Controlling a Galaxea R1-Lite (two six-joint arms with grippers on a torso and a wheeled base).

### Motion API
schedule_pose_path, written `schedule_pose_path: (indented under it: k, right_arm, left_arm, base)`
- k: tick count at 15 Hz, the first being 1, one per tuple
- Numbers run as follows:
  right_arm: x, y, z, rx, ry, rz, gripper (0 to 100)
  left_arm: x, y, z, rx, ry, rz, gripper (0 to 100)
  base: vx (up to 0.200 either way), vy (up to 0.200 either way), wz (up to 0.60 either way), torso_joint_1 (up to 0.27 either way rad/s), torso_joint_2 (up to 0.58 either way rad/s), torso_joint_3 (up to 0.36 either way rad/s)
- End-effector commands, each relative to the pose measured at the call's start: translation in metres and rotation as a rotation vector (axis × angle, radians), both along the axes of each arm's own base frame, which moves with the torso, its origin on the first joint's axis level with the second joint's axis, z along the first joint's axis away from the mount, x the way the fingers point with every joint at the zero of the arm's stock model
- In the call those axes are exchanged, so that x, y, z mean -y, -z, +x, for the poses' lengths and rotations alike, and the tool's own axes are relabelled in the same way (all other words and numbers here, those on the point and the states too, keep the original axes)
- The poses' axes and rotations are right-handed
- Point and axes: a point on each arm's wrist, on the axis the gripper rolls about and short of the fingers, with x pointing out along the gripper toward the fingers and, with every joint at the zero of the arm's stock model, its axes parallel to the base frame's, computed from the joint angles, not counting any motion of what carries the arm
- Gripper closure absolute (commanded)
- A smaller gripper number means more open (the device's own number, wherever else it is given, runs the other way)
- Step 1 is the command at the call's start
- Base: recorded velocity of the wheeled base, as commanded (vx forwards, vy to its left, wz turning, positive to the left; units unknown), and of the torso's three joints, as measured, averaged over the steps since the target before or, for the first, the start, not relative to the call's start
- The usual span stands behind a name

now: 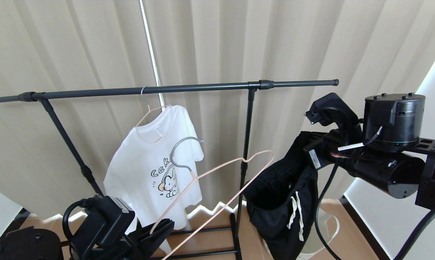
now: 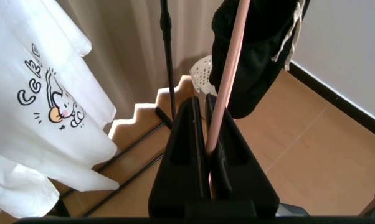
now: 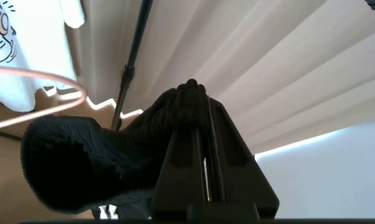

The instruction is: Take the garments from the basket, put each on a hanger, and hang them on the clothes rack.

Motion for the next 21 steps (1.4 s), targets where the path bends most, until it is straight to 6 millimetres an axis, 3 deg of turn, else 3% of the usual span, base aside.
schedule_pose_path:
  k: [1,6,21]
  right_arm:
    - [-0.003,0.008,0.006,-0.005,0.018,-0.010,100]
    - [-0.005,0.010,0.009,0.004,0.026,-0.010,100]
    - [-0.044,0.016,-0.023,-0.015,-0.139,-0.018,100]
  left_arm:
    - [0.000,0.004,-0.002,-0.015,0.017,0.011,100]
    - [0.004,0.007,-0.003,-0.029,0.038,0.021,100]
    - [0.013,0.014,0.004,0.007,0.042,-0.019,100]
  base:
    - [0.000,0.000,0.00,0.000,0.00,0.000]
    - [0.000,0.000,0.00,0.000,0.00,0.000]
    - [0.000,0.000,0.00,0.000,0.00,0.000]
